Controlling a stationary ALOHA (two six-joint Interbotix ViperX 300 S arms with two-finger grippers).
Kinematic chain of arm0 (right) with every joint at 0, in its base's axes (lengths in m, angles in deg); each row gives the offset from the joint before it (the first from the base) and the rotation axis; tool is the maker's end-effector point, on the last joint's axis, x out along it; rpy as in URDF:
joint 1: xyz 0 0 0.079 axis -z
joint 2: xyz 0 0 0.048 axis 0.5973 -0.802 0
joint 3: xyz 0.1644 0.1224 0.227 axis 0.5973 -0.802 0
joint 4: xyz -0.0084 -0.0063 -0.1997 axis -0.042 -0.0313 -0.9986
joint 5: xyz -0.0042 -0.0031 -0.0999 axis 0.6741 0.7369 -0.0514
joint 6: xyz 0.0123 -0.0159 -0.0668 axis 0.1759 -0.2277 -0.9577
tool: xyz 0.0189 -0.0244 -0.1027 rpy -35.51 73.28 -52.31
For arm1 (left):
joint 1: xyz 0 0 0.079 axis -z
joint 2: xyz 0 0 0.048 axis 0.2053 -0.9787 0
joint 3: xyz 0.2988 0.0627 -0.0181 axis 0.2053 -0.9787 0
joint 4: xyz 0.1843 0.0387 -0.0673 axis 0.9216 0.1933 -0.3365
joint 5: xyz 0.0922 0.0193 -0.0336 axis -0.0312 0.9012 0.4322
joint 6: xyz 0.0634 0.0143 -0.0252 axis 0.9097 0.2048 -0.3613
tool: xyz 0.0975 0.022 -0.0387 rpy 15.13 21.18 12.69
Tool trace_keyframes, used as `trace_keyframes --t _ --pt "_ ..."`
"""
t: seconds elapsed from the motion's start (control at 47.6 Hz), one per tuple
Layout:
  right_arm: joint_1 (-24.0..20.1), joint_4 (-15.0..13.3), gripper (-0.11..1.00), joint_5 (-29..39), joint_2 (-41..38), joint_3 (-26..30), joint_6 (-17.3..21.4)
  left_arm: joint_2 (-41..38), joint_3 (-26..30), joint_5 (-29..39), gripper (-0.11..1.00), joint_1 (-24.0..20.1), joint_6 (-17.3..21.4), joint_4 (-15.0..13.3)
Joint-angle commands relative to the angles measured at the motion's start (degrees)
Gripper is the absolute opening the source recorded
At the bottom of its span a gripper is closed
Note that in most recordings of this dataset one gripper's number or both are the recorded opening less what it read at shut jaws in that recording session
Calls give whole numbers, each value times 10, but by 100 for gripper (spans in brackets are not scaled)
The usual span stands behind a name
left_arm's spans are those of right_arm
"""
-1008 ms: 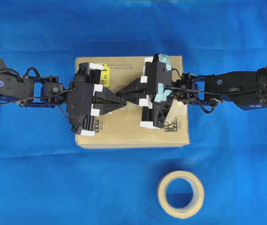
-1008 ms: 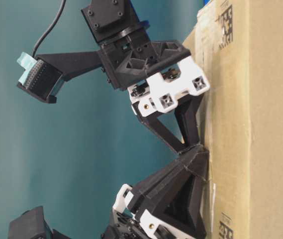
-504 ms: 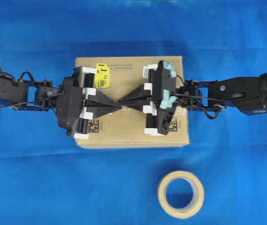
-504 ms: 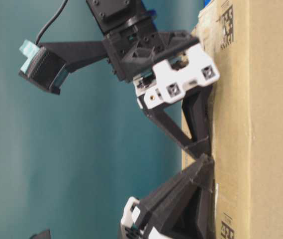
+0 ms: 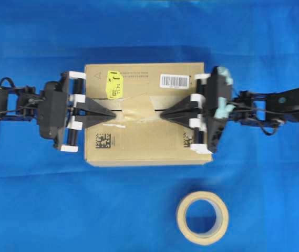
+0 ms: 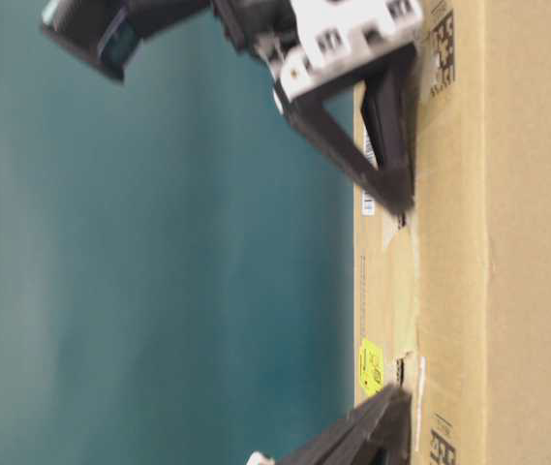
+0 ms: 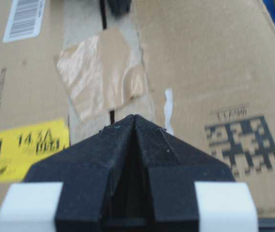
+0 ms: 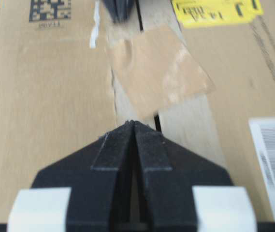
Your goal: Apply tape along the seams of the closed cardboard box to seal it securely.
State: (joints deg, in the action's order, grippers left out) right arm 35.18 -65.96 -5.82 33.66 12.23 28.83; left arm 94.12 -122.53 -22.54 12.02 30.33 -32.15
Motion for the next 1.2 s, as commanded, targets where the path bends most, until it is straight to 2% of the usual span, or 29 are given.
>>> trace_keyframes --t 0.0,0.147,0.273,0.483,0.861,1.175 --pt "-6 3 0 -2 34 1 -6 25 9 4 0 7 -1 -3" --pt "-10 -7 0 16 91 11 -16 75 36 26 0 19 0 -3" --pt "-11 -22 0 58 152 22 -24 118 54 75 0 19 0 -3" --pt "-11 -28 0 123 258 11 -44 214 58 155 0 19 0 -3" --pt "-10 -28 0 242 454 -87 -49 401 -19 258 0 18 -1 -3" --pt "-10 -30 -1 260 559 -203 -49 528 -119 272 0 18 -3 -6"
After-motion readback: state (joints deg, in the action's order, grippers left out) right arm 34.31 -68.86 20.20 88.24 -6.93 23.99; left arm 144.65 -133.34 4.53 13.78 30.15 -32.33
